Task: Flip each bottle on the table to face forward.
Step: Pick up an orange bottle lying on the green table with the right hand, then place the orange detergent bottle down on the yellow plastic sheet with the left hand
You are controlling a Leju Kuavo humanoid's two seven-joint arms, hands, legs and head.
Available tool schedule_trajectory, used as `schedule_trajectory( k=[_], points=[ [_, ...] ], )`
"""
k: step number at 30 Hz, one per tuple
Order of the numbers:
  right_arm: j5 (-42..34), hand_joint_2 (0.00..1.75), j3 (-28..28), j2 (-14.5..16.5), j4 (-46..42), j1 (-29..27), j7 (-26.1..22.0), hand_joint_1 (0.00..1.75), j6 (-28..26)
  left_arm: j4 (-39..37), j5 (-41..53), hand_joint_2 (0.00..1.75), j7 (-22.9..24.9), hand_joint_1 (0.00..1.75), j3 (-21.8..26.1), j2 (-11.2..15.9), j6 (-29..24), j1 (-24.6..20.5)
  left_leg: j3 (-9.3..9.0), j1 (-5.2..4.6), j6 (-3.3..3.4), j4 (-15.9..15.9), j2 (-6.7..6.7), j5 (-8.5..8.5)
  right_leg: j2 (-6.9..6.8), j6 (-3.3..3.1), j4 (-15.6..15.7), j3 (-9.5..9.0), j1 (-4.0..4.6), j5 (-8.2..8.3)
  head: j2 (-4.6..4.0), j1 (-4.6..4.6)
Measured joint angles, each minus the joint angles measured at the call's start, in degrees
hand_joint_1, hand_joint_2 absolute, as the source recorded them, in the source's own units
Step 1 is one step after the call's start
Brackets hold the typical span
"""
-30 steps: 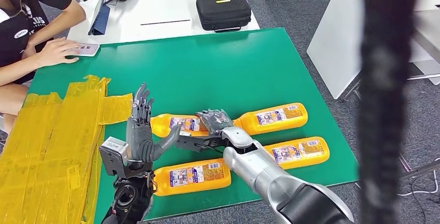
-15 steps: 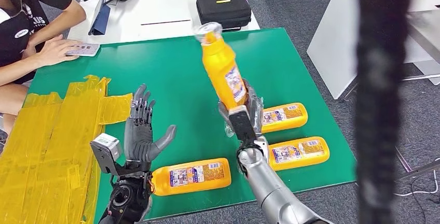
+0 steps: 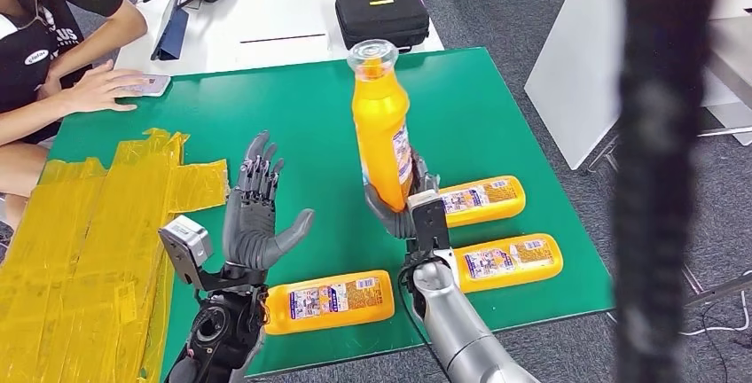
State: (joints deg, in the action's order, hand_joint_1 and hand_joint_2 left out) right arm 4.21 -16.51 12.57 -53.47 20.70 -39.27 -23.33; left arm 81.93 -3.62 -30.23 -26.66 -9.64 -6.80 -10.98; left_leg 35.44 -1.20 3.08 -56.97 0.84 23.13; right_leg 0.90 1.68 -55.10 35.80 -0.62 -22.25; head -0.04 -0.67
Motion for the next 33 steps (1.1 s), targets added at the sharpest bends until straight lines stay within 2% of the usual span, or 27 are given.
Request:
schedule_trajectory(
  k=[5,11,25,33],
  points=[
    [1.3,1.75,-3.2,0.2,0.7,0.2,-0.3,1.75,2.5,0.0,0.1,1.75,0.2,0.00,-1.0,0.0,0.4,-0.9,0.01,0.00,0.00,0.0,0.03,0.00,-0.01,0.00,0.0,0.00,-0.01,0.00,0.00,0.00],
    [4.7,1.75,-8.1,-0.1,0.5,0.5,-0.6,1.75,9.4,-0.1,0.1,1.75,0.4,0.00,-1.8,0.1,1.1,-2.3,0.00,-0.01,0.00,0.0,0.02,0.00,-0.01,0.00,0.0,0.01,-0.01,0.00,0.00,0.00],
    [10.9,1.75,-13.6,-1.2,-3.3,0.0,-0.8,1.75,12.5,-1.7,-0.4,1.75,0.7,0.00,-1.8,0.4,1.3,-3.5,0.01,0.00,0.00,0.0,0.02,0.00,-0.03,0.00,0.0,0.01,0.00,0.00,0.00,0.00],
    [11.4,1.75,-16.0,-2.6,-6.2,-0.4,-0.5,1.75,12.7,-2.0,-0.2,1.75,1.2,0.00,-1.7,0.6,1.2,-3.1,0.01,-0.01,0.00,0.0,0.03,0.00,-0.04,0.00,0.0,0.01,-0.01,0.00,0.00,0.00]
  ],
)
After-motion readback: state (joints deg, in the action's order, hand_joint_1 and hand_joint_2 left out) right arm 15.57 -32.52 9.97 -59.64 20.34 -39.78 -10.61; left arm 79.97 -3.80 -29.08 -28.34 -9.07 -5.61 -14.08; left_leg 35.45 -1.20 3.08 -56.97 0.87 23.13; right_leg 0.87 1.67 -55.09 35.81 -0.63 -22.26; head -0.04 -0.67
